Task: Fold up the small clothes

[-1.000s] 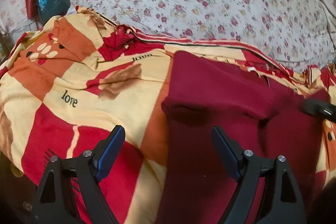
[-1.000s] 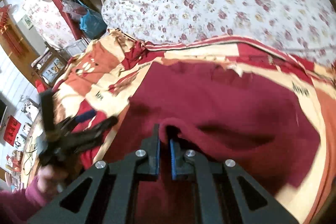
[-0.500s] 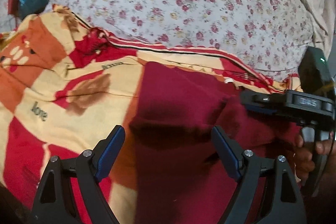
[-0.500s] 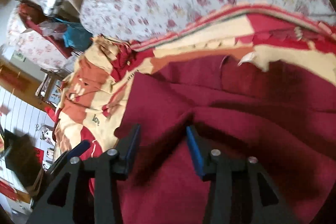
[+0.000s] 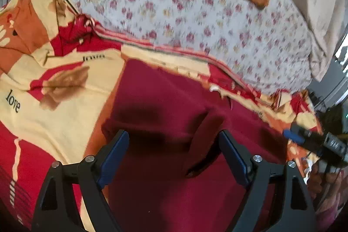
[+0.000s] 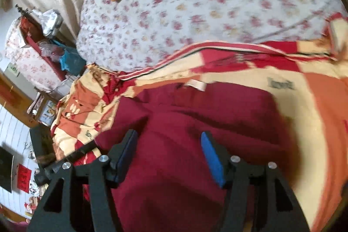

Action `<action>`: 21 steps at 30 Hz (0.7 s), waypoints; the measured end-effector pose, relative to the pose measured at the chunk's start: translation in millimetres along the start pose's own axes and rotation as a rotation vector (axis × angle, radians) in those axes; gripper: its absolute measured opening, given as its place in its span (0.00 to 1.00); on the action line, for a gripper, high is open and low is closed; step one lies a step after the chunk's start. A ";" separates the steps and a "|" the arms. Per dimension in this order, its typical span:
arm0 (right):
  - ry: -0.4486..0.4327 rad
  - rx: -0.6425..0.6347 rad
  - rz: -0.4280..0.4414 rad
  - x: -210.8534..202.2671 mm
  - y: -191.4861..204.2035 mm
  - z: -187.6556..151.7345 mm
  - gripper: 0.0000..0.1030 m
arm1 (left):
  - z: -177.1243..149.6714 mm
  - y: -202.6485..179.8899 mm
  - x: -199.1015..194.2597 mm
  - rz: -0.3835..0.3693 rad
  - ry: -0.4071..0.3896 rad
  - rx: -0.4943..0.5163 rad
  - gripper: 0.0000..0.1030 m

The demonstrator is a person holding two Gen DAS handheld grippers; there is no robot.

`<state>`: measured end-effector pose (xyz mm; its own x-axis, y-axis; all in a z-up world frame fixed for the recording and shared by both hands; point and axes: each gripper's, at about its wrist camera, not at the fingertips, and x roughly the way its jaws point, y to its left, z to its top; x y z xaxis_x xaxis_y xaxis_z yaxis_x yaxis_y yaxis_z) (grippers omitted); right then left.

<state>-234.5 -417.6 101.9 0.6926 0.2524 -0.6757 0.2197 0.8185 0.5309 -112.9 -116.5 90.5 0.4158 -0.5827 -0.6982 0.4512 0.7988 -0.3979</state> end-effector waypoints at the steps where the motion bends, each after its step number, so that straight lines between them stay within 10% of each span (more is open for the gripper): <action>1: -0.001 0.011 -0.010 -5.0 -6.9 -2.7 0.64 | 1.1 1.7 -3.1 -0.004 -0.015 0.001 0.65; 8: 0.001 0.084 -0.047 -20.1 -40.1 -21.7 0.64 | 5.7 21.9 2.9 -0.180 0.027 -0.107 0.65; 17: -0.012 0.048 -0.042 -24.5 -28.0 -27.2 0.64 | 4.0 16.6 26.0 -0.037 0.039 -0.056 0.65; 21: -0.012 0.055 -0.053 -27.3 -29.8 -29.4 0.64 | 2.4 3.5 42.9 -0.043 0.095 -0.022 0.27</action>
<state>-280.2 -433.7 89.5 0.6871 0.2032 -0.6975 0.2934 0.8007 0.5223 -91.6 -139.1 60.6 0.3187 -0.6008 -0.7331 0.4489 0.7769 -0.4415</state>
